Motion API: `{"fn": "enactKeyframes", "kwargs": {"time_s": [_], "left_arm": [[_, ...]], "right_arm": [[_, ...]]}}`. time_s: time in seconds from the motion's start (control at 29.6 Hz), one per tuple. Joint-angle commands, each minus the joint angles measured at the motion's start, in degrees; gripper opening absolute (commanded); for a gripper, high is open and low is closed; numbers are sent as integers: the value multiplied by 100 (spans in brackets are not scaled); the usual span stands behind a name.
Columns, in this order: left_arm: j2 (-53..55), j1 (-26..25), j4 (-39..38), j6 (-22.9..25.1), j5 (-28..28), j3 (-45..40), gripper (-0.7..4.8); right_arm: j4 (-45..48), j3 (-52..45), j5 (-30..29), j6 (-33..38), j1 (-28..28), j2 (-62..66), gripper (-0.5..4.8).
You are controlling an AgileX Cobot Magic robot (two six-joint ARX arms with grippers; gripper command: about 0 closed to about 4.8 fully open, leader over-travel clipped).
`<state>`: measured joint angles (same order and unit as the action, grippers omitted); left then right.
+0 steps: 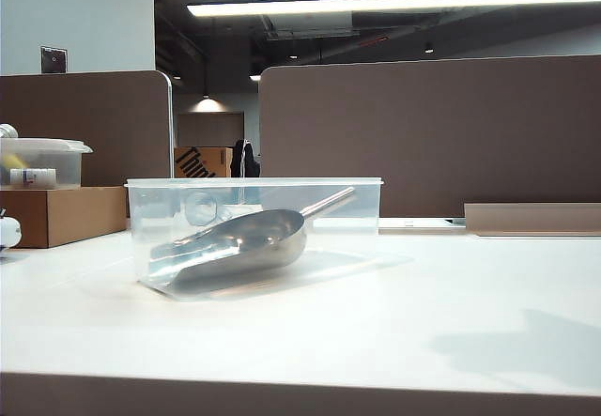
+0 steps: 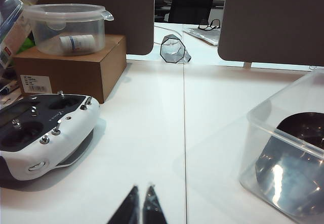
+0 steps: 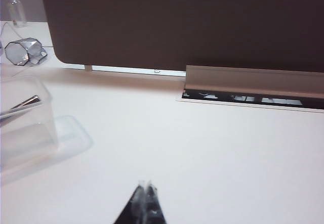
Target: Pick up the metal ice scoop from the table and place it inside the transparent plastic box.
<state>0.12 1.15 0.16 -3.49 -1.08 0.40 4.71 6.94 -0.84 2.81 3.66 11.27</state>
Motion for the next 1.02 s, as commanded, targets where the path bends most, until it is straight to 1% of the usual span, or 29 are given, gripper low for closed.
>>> {"fn": "enactKeyframes", "kwargs": {"time_s": [0.03, 0.2, 0.3, 0.41, 0.54, 1.02], "left_arm": [[4, 0, 55, 2, -24, -2, 21], [4, 2, 55, 2, -22, -2, 21], [4, 0, 55, 2, -24, -2, 21], [4, 2, 52, 2, -24, -2, 21], [4, 0, 55, 2, -24, -2, 21], [4, 0, 55, 2, -24, -2, 21]], "right_arm": [[-63, -251, -254, 28, -170, -350, -8], [-59, -664, -289, 70, -306, -907, -8], [-369, -686, -308, 85, -339, -1123, -8], [-474, -686, -310, 90, -330, -1108, -8], [-492, -686, -315, 343, -328, -1108, -8], [-492, -686, -293, 341, -328, -1108, -8]]}}
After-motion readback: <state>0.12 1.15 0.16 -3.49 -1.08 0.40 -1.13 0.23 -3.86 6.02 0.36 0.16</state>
